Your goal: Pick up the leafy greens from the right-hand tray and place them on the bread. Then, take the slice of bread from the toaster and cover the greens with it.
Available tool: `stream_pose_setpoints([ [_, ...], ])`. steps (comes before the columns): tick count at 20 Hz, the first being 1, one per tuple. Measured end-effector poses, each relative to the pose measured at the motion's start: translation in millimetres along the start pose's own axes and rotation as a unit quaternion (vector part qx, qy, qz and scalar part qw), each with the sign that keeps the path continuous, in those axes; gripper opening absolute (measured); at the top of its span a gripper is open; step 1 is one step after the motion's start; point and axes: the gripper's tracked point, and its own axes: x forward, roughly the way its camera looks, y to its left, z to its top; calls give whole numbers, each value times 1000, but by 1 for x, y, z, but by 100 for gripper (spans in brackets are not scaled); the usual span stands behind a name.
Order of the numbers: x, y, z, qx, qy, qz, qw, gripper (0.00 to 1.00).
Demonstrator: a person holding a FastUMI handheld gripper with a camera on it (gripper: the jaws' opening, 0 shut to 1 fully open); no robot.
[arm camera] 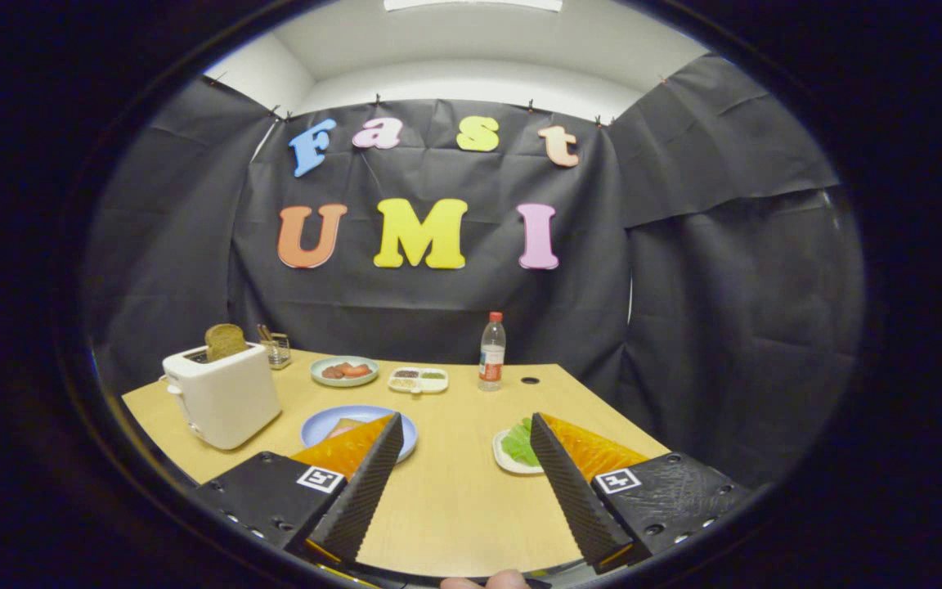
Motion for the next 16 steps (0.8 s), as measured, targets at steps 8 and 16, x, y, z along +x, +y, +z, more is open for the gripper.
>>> stream_pose_setpoints([
  [8, 97, -112, -33, 107, 65, -47, 991, 96],
  [16, 178, -158, -86, 215, 167, -45, 961, 96],
])
